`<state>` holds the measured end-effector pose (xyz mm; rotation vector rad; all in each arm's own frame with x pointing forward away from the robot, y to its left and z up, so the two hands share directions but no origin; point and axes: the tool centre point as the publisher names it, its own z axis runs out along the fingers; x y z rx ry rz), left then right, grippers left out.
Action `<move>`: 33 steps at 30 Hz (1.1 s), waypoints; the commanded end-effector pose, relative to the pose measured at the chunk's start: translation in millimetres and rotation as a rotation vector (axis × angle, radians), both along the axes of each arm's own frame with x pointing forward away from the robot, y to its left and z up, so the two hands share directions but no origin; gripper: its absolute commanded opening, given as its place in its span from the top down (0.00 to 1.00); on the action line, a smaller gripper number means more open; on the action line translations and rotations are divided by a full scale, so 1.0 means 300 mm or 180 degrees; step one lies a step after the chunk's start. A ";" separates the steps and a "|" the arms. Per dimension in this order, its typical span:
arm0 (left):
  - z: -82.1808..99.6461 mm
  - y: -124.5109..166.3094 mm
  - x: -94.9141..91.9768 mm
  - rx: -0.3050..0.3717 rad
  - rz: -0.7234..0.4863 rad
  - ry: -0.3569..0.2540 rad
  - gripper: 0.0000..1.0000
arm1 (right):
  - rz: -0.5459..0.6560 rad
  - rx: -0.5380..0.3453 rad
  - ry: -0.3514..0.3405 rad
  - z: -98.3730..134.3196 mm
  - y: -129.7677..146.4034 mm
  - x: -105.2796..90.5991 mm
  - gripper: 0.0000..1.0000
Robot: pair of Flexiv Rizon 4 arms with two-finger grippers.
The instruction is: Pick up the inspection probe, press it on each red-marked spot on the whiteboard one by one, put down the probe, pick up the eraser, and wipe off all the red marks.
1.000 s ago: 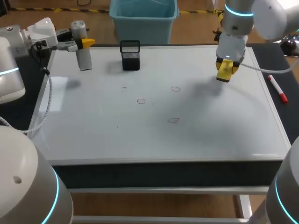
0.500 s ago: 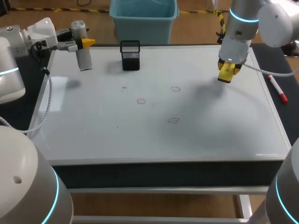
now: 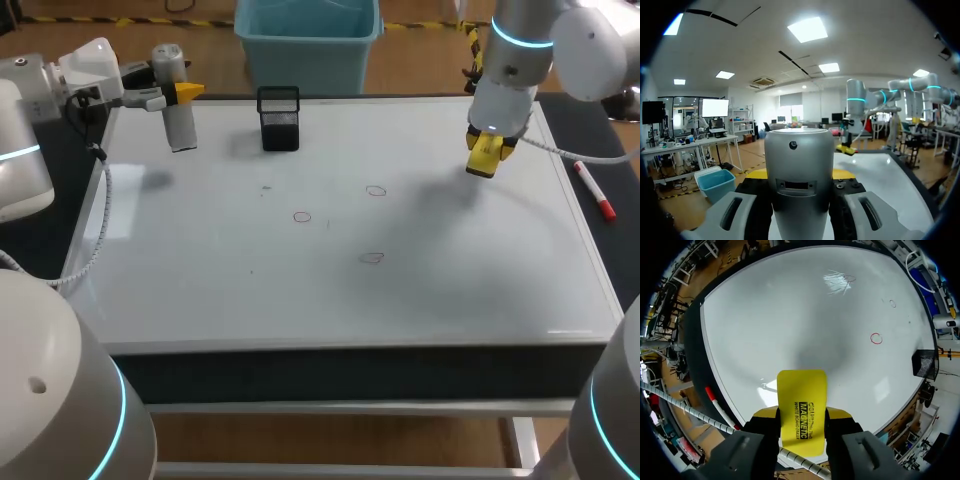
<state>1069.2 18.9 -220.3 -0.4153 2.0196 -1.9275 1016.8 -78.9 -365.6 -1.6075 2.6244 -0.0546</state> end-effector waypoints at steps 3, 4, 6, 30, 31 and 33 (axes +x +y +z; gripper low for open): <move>0.022 -0.045 -0.023 0.0032 -0.0118 -0.0061 1.00 | 0.0004 -0.0011 -0.0006 0.003 -0.002 -0.001 1.00; 0.021 -0.058 -0.029 0.0019 -0.0162 -0.0067 1.00 | 0.0004 -0.0011 -0.0006 0.003 -0.002 -0.001 1.00; 0.020 -0.089 -0.051 -0.0024 -0.0255 -0.0074 1.00 | 0.0004 -0.0011 -0.0006 0.003 -0.002 -0.001 1.00; -0.027 -0.489 -0.353 -0.0276 -0.1323 -0.0059 1.00 | 0.0004 -0.0011 -0.0006 0.003 -0.002 -0.001 1.00; -0.035 -0.501 -0.359 -0.0275 -0.1347 -0.0059 1.00 | 0.0004 -0.0011 -0.0006 0.003 -0.002 -0.001 1.00; -0.047 -0.526 -0.371 -0.0293 -0.1409 -0.0065 1.00 | 0.0004 -0.0011 -0.0006 0.003 -0.002 -0.001 1.00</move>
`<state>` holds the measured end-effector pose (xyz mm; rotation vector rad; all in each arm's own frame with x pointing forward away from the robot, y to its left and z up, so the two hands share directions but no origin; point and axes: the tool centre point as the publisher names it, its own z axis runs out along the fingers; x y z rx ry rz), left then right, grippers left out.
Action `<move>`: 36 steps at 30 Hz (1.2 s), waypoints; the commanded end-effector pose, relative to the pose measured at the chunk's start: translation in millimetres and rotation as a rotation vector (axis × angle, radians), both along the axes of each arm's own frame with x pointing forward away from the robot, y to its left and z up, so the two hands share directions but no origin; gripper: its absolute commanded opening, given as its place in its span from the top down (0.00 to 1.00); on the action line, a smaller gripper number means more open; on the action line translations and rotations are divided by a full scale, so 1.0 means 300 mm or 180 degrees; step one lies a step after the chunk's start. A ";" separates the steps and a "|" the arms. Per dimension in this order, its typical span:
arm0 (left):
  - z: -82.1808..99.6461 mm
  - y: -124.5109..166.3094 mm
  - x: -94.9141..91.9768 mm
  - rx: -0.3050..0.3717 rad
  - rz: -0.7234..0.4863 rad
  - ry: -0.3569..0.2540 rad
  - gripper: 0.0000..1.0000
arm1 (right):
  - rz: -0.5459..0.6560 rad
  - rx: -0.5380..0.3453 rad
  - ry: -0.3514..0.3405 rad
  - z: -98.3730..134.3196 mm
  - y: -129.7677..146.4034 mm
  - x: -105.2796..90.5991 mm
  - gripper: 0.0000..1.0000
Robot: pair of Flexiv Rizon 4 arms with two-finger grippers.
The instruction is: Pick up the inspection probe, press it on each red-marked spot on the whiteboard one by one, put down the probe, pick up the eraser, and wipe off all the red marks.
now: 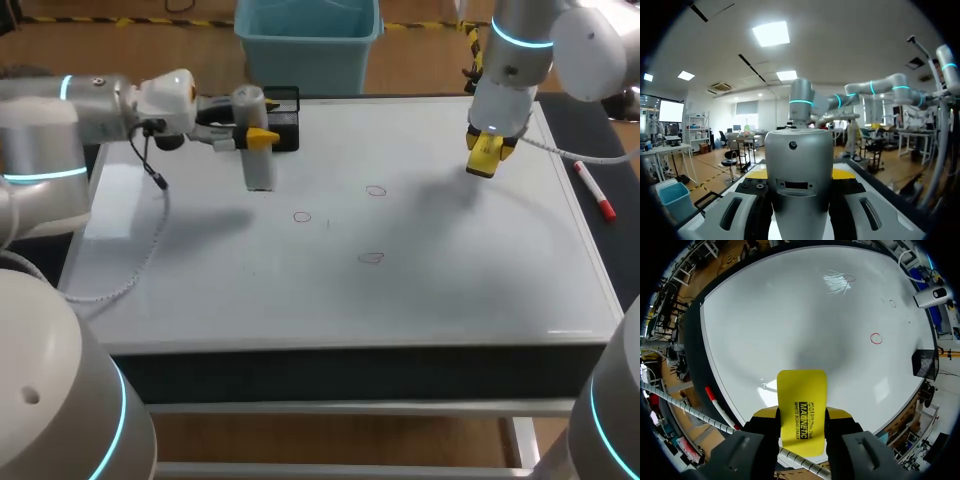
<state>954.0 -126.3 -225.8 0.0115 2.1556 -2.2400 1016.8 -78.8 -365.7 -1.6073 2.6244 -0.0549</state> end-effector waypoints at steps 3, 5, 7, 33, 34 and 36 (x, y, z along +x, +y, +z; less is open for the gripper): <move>-0.036 -0.073 -0.008 -0.0036 -0.0154 -0.0031 1.00 | 0.0005 -0.0011 -0.0005 0.003 -0.002 -0.001 1.00; -0.043 -0.086 -0.016 -0.0031 -0.0169 -0.0042 1.00 | 0.0005 -0.0011 -0.0005 0.003 -0.002 -0.001 1.00; -0.049 -0.097 -0.028 -0.0031 -0.0210 -0.0054 1.00 | 0.0005 -0.0011 -0.0005 0.003 -0.002 -0.001 1.00; -0.121 -0.180 -0.073 0.0017 -0.0383 0.0017 1.00 | 0.0005 -0.0011 -0.0005 0.003 -0.002 -0.001 1.00; -0.125 -0.180 -0.071 0.0017 -0.0383 0.0024 1.00 | 0.0005 -0.0011 -0.0005 0.003 -0.002 -0.001 1.00; -0.134 -0.182 -0.069 0.0025 -0.0387 0.0040 1.00 | 0.0005 -0.0011 -0.0005 0.003 -0.002 -0.001 1.00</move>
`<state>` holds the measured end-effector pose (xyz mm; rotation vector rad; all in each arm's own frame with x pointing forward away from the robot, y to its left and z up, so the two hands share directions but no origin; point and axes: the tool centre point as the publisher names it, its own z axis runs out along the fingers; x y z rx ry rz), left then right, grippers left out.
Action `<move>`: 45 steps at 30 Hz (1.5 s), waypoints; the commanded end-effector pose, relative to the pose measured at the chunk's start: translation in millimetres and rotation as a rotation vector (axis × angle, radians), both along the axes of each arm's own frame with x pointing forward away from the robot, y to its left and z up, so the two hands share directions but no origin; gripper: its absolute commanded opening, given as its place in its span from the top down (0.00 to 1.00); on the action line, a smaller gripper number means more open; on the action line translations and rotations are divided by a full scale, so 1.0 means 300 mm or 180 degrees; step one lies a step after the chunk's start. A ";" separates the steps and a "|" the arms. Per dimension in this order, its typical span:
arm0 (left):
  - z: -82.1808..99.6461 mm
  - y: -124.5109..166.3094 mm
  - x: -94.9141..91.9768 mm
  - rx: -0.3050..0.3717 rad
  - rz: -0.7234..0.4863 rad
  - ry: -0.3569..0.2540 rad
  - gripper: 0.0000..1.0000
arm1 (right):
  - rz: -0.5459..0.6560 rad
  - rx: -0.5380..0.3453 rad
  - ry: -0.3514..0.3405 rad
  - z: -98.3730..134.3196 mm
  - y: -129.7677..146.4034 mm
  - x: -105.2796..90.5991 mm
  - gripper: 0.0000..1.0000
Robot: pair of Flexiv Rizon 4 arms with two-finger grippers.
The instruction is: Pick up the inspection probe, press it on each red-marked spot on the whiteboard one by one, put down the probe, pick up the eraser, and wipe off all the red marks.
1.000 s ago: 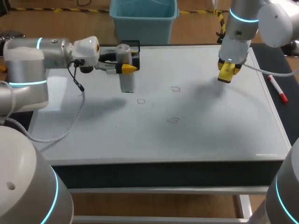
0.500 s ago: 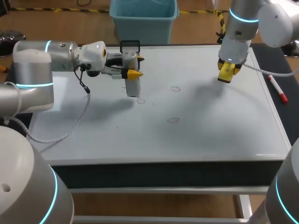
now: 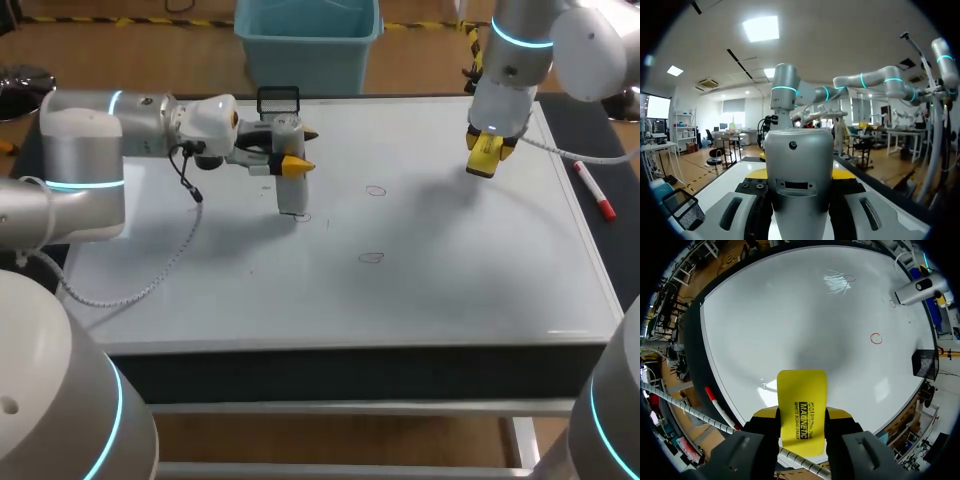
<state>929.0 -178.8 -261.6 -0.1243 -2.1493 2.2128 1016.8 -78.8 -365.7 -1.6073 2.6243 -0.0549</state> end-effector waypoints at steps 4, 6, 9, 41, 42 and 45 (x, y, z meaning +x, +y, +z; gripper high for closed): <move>-0.033 -0.007 0.015 -0.0002 -0.0031 0.0046 1.00 | 0.0004 -0.0011 -0.0005 0.003 -0.002 -0.001 1.00; -0.041 -0.008 0.015 -0.0002 -0.0031 0.0058 1.00 | 0.0004 -0.0011 -0.0005 0.003 -0.002 -0.001 1.00; -0.048 -0.014 0.014 -0.0001 -0.0045 0.0074 1.00 | 0.0004 -0.0011 -0.0005 0.003 -0.002 -0.001 1.00; -0.078 -0.032 0.024 0.0012 -0.0109 0.0095 1.00 | 0.0004 -0.0011 -0.0005 0.003 -0.002 -0.001 1.00; -0.079 -0.031 0.024 0.0013 -0.0109 0.0096 1.00 | 0.0004 -0.0011 -0.0005 0.003 -0.002 -0.001 1.00; -0.083 -0.029 0.023 0.0018 -0.0108 0.0103 1.00 | 0.0004 -0.0011 -0.0005 0.003 -0.002 -0.001 1.00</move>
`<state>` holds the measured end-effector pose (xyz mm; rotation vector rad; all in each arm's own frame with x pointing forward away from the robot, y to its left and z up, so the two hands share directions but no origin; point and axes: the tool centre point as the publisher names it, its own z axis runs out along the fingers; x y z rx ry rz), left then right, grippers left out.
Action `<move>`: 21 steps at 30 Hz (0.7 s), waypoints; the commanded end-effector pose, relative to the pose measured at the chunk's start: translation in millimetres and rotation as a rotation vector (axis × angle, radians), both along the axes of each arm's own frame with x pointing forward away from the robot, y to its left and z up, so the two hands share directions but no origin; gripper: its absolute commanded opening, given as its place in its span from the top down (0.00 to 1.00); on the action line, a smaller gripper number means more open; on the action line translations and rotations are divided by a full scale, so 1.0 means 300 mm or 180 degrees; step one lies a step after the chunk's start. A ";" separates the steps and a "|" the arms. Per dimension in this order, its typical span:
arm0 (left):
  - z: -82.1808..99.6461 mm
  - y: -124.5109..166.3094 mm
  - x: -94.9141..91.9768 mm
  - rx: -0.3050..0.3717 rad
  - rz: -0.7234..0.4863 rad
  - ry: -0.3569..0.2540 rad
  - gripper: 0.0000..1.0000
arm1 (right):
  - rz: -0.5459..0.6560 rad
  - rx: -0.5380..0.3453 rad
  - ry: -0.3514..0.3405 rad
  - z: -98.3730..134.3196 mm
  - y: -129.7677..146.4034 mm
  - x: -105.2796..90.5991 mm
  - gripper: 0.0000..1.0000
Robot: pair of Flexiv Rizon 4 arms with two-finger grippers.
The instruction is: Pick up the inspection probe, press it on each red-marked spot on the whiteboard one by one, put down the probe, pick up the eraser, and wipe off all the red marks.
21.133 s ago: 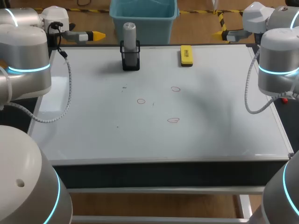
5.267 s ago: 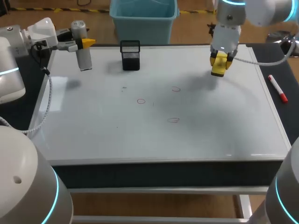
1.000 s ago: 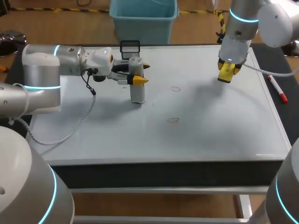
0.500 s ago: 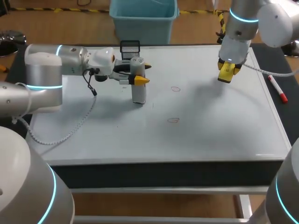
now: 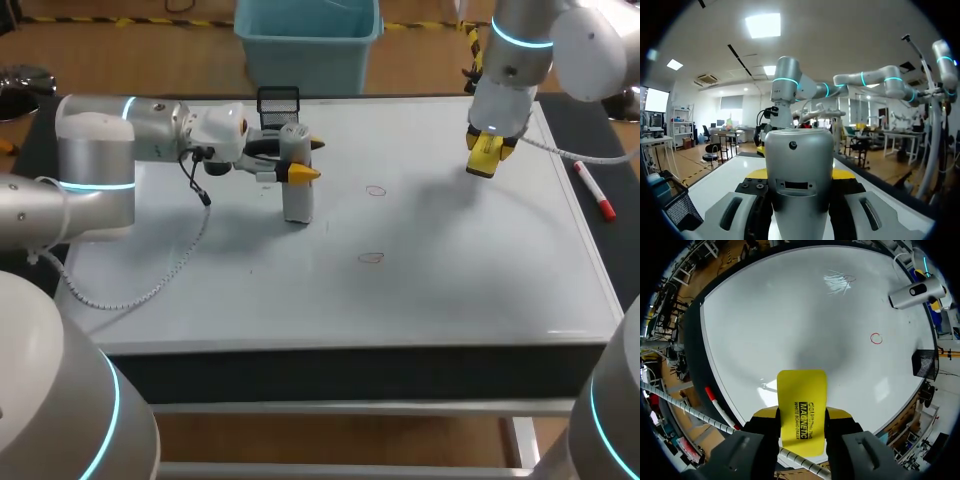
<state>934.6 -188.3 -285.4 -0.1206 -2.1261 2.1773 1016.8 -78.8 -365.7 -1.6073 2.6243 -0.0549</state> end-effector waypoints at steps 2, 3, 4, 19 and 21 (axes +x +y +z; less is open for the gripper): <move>-0.005 0.003 0.004 0.0000 -0.0019 0.0014 1.00 | 0.0004 -0.0011 -0.0005 0.003 -0.002 -0.001 1.00; -0.007 0.004 0.004 0.0001 -0.0021 0.0015 1.00 | 0.0004 -0.0011 -0.0005 0.003 -0.002 -0.001 1.00; -0.008 0.004 0.004 0.0003 -0.0020 0.0019 1.00 | 0.0004 -0.0011 -0.0005 0.003 -0.002 -0.001 1.00; -0.016 0.007 -0.002 0.0005 -0.0012 0.0040 1.00 | 0.0004 -0.0011 -0.0005 0.003 -0.002 -0.001 1.00; -0.013 0.009 -0.003 0.0002 -0.0007 0.0035 1.00 | 0.0004 -0.0011 -0.0005 0.003 -0.002 -0.001 1.00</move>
